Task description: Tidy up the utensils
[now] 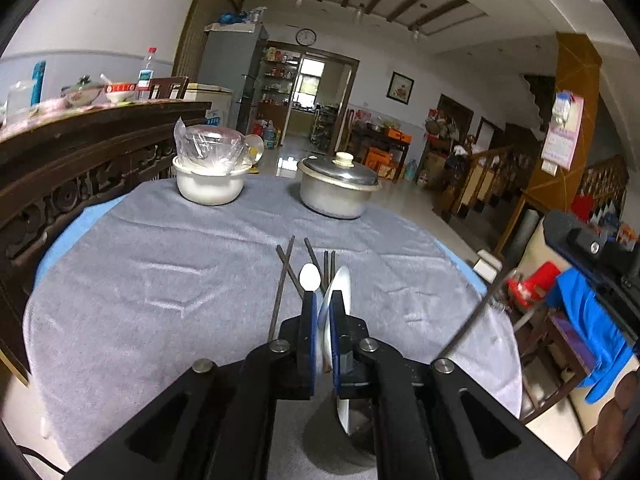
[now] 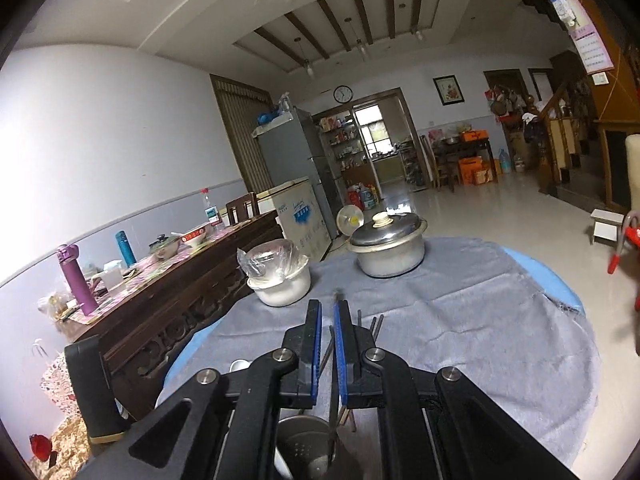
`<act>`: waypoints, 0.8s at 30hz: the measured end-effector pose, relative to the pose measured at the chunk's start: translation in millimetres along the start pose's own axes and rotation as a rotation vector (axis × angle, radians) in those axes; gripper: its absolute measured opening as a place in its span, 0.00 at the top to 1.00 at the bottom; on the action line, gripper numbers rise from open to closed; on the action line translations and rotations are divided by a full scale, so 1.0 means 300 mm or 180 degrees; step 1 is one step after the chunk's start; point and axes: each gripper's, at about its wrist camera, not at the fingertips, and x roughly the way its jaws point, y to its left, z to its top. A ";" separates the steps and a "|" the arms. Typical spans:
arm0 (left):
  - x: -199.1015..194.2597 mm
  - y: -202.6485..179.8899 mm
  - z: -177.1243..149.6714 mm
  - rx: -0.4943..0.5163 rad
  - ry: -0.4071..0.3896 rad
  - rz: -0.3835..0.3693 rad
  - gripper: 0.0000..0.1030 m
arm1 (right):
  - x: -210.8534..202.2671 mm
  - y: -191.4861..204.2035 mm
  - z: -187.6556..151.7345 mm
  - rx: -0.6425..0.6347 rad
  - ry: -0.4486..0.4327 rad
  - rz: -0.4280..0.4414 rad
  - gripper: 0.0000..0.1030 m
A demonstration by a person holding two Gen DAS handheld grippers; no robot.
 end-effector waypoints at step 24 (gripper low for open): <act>-0.039 0.146 0.072 0.0130 0.0277 0.1020 0.46 | -0.036 -0.131 0.005 0.0425 0.0137 -0.0326 0.73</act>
